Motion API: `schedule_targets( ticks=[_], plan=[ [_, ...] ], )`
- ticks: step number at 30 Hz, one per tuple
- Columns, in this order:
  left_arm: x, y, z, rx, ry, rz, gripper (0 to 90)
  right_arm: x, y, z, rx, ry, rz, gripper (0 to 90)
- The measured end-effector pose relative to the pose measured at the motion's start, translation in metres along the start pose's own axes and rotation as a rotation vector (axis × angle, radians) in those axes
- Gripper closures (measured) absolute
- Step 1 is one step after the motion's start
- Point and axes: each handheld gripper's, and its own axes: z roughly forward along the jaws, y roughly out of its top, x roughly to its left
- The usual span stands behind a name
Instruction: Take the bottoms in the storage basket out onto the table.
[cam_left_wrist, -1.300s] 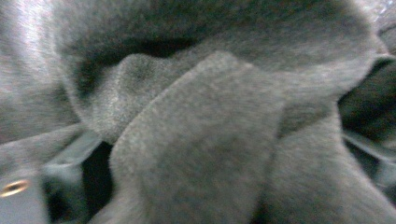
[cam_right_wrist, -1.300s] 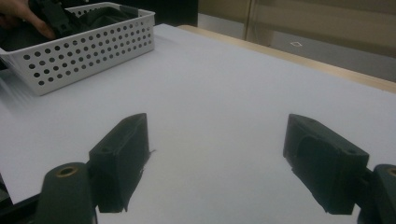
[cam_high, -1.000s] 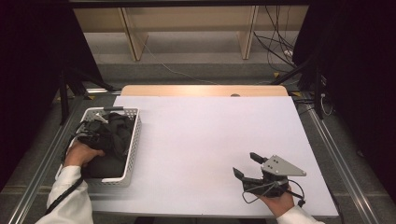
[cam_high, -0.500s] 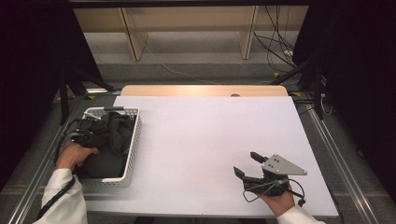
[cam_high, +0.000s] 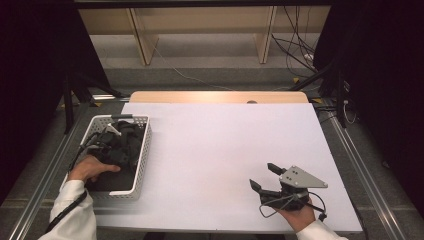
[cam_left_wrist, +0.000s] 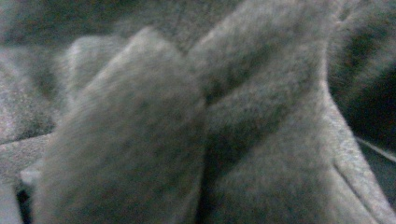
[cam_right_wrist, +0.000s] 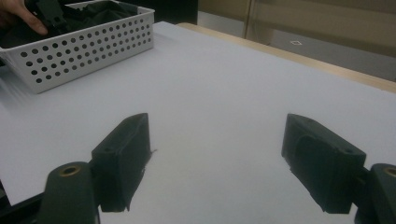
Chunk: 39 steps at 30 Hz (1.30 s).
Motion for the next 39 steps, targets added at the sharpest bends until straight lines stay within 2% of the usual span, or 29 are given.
schedule_targets(
  ticks=[2, 4, 7, 8, 9, 11, 13, 15, 16, 17, 19, 23, 25, 26, 27, 28, 30, 31, 32, 33, 34, 36, 39],
  plan=[
    [-0.001, 0.000, 0.001, 0.008, 0.011, 0.015, 0.0, 0.000, 0.000, 0.000, 0.005, -0.002, -0.003, 24.6],
    [-0.001, 0.000, 0.003, 0.003, 0.022, 0.012, 0.0, 0.000, 0.000, 0.000, 0.006, -0.003, -0.003, 24.6],
    [-0.005, 0.001, 0.006, 0.018, 0.074, 0.031, 0.2, 0.000, 0.000, 0.000, 0.009, -0.005, -0.003, 24.6],
    [-0.006, 0.002, 0.005, 0.014, 0.093, 0.027, 3.5, 0.000, 0.000, 0.000, 0.010, -0.004, -0.005, 24.6],
    [-0.006, 0.002, 0.003, 0.001, 0.114, 0.020, 9.2, 0.000, 0.000, 0.000, 0.010, -0.004, -0.006, 24.7],
    [-0.005, 0.001, 0.001, -0.015, 0.121, 0.022, 22.8, 0.001, 0.000, 0.000, 0.009, -0.007, -0.006, 24.7],
    [-0.005, 0.000, -0.002, -0.041, 0.129, 0.044, 32.3, 0.001, -0.001, 0.001, 0.008, -0.005, -0.006, 24.8],
    [-0.003, 0.000, -0.004, -0.070, 0.128, 0.032, 44.2, 0.000, -0.001, 0.001, 0.012, -0.004, 0.003, 24.9],
    [-0.002, -0.001, -0.005, -0.092, 0.124, 0.039, 50.3, -0.001, -0.001, 0.002, 0.012, -0.006, 0.003, 24.9],
    [-0.002, -0.001, -0.005, -0.092, 0.124, 0.039, 56.6, -0.001, -0.001, 0.001, 0.013, -0.008, 0.002, 24.9],
    [0.003, -0.005, -0.008, -0.156, 0.106, 0.048, 64.2, 0.000, 0.000, 0.001, 0.009, -0.007, 0.003, 25.1],
    [-0.001, -0.004, -0.011, -0.164, 0.131, 0.059, 68.2, -0.001, 0.001, 0.000, 0.000, -0.010, 0.006, 25.3],
    [-0.002, -0.005, -0.017, -0.199, 0.127, 0.051, 71.5, -0.002, 0.001, 0.001, 0.004, -0.013, 0.009, 25.4],
    [-0.002, -0.005, -0.017, -0.199, 0.127, 0.051, 72.0, -0.002, 0.001, 0.001, 0.004, -0.013, 0.009, 25.4],
    [-0.001, -0.007, -0.025, -0.245, 0.128, 0.052, 72.4, -0.003, 0.001, 0.001, -0.002, -0.011, 0.013, 25.6],
    [-0.001, -0.007, -0.029, -0.267, 0.123, 0.046, 72.7, -0.003, 0.001, 0.001, -0.002, -0.011, 0.013, 25.7],
    [0.000, -0.007, -0.033, -0.281, 0.111, 0.039, 73.0, -0.003, 0.001, 0.001, 0.002, -0.011, 0.013, 25.7],
    [0.001, -0.008, -0.041, -0.315, 0.097, 0.029, 73.0, -0.003, 0.001, 0.001, 0.003, -0.011, 0.012, 25.6],
    [0.002, -0.009, -0.045, -0.325, 0.085, 0.024, 73.0, -0.003, 0.001, 0.001, 0.003, -0.011, 0.011, 25.6],
    [0.002, -0.009, -0.045, -0.325, 0.085, 0.024, 72.9, -0.003, 0.001, 0.001, 0.003, -0.010, 0.011, 25.6],
    [0.004, -0.011, -0.053, -0.358, 0.085, 0.014, 72.9, -0.003, 0.001, 0.001, 0.004, -0.011, 0.010, 25.6],
    [0.005, -0.012, -0.056, -0.366, 0.082, 0.011, 72.9, -0.003, 0.001, 0.001, 0.004, -0.012, 0.010, 25.7],
    [0.008, -0.015, -0.070, -0.420, 0.081, 0.002, 73.0, -0.003, 0.001, 0.001, 0.003, -0.012, 0.010, 25.7]
  ],
)
